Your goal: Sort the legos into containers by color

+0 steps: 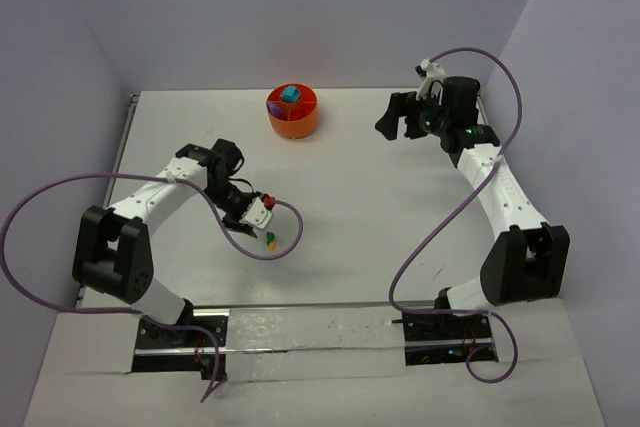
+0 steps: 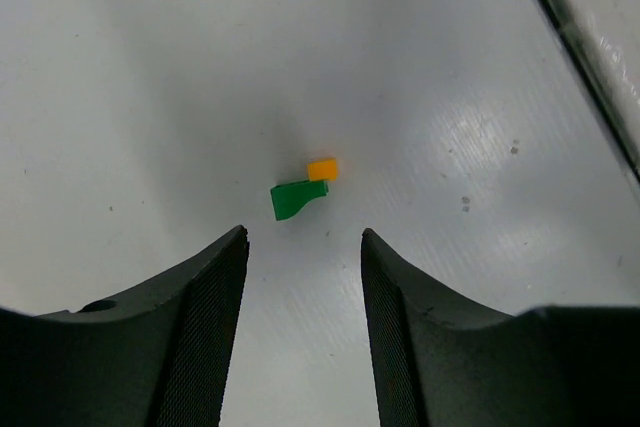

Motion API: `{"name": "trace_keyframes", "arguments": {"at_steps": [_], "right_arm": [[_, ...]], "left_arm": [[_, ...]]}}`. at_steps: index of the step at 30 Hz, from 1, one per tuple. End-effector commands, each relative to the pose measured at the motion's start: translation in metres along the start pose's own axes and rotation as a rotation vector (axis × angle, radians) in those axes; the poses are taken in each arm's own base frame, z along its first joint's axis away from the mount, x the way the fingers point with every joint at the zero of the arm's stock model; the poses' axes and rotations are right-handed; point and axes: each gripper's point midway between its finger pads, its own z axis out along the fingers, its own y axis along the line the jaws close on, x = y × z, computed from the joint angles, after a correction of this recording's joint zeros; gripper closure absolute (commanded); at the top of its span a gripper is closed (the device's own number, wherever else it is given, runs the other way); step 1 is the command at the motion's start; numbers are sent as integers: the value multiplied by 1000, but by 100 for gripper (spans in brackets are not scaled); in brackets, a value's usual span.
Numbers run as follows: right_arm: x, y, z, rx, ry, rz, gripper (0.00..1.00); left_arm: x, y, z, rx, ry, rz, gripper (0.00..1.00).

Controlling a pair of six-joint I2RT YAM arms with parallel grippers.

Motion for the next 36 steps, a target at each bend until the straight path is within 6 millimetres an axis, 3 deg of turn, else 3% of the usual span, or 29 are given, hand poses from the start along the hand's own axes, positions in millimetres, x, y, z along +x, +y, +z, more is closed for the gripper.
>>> {"name": "trace_keyframes", "arguments": {"at_steps": [1, 9, 15, 29, 36], "right_arm": [[-4, 5, -13, -14, -28, -28, 0], [9, 2, -12, -12, 7, -22, 0], [13, -2, -11, -9, 26, -9, 0], [20, -10, -12, -7, 42, -14, 0], [23, -15, -10, -4, 59, -4, 0]], "left_arm": [[10, 12, 9, 34, 48, 247, 45], [18, 32, 33, 151, 114, 501, 48], [27, 34, 44, 239, 178, 631, 48], [44, 48, 61, 295, 250, 758, 47], [47, 41, 70, 309, 244, 810, 48]]}}
